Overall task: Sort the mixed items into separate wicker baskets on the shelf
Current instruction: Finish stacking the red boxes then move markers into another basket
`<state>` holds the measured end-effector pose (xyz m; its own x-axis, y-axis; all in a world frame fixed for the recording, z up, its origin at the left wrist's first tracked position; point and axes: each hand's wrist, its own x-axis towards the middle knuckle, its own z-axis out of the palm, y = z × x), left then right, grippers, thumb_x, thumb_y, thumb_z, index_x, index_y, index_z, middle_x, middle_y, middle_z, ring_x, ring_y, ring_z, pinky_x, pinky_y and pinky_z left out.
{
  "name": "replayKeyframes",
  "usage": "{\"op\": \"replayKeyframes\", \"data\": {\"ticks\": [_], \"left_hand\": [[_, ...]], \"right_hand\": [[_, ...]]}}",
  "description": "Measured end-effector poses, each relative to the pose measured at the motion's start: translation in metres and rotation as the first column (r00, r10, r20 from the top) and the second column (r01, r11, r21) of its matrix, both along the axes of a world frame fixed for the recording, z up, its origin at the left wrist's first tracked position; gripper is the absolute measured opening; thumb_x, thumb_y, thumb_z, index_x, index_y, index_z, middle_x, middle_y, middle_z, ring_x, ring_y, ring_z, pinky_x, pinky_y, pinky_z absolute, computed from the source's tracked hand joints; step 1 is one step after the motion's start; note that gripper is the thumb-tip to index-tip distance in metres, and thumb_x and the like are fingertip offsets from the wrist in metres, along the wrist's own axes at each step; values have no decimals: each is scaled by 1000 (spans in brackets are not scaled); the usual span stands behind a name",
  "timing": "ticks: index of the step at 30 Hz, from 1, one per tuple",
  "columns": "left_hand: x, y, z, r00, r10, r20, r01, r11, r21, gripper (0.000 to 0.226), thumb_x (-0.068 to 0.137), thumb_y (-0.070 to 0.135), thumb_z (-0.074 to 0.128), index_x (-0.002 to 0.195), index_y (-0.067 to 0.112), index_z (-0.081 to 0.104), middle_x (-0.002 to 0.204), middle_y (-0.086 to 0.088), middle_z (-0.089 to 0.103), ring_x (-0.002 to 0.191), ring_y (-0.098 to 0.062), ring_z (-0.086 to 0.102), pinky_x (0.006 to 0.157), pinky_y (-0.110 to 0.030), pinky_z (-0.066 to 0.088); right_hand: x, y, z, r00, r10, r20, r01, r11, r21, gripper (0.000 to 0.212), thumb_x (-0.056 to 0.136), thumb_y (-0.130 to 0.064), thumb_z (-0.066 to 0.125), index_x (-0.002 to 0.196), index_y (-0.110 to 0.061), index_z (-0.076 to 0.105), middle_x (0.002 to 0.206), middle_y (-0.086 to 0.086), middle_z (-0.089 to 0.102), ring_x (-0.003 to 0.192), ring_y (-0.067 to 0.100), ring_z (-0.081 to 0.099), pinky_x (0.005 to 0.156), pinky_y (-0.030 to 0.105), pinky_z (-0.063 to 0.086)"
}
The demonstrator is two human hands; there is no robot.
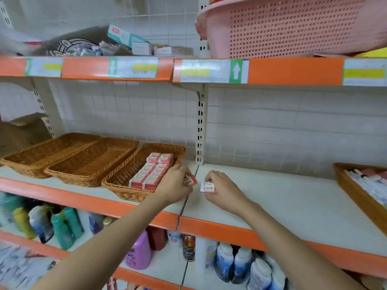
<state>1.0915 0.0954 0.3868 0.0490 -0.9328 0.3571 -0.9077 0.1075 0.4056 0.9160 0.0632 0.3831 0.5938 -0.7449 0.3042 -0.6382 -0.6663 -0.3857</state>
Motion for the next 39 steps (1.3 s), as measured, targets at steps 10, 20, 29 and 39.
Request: {"op": "replayKeyframes", "data": {"ticks": [10, 20, 29, 39], "left_hand": [[69, -9, 5, 998, 48, -50, -50, 998, -36, 27, 83, 25, 69, 106, 14, 61, 100, -1, 53, 87, -14, 50, 72, -25, 38], [119, -41, 9, 987, 157, 27, -158, 987, 37, 34, 83, 18, 69, 115, 15, 59, 103, 5, 48, 103, -15, 49, 85, -25, 46], [158, -67, 6, 985, 161, 66, -167, 982, 89, 27, 85, 25, 69, 109, 17, 62, 112, 3, 58, 101, -13, 53, 84, -24, 48], [205, -101, 4, 977, -111, 182, 79, 981, 176, 32, 83, 31, 70, 111, 18, 62, 109, 1, 53, 101, -16, 52, 87, -26, 45]], "right_hand": [[74, -18, 13, 997, 76, 19, -75, 997, -12, 12, 90, -19, 58, 95, -20, 48, 99, -5, 48, 92, 11, 43, 69, 25, 31], [125, -73, 12, 995, 99, 11, -98, 994, -46, 19, 89, -24, 58, 106, -16, 53, 112, -1, 54, 105, 17, 49, 79, 29, 39], [159, -91, 8, 991, -24, -129, 16, 998, -66, 30, 92, -34, 57, 117, -19, 53, 123, -2, 56, 114, 18, 49, 96, 37, 40], [207, -89, -1, 966, -181, -186, 171, 983, -69, 37, 93, -29, 58, 127, -18, 52, 131, -1, 51, 122, 18, 43, 102, 35, 32]]}}
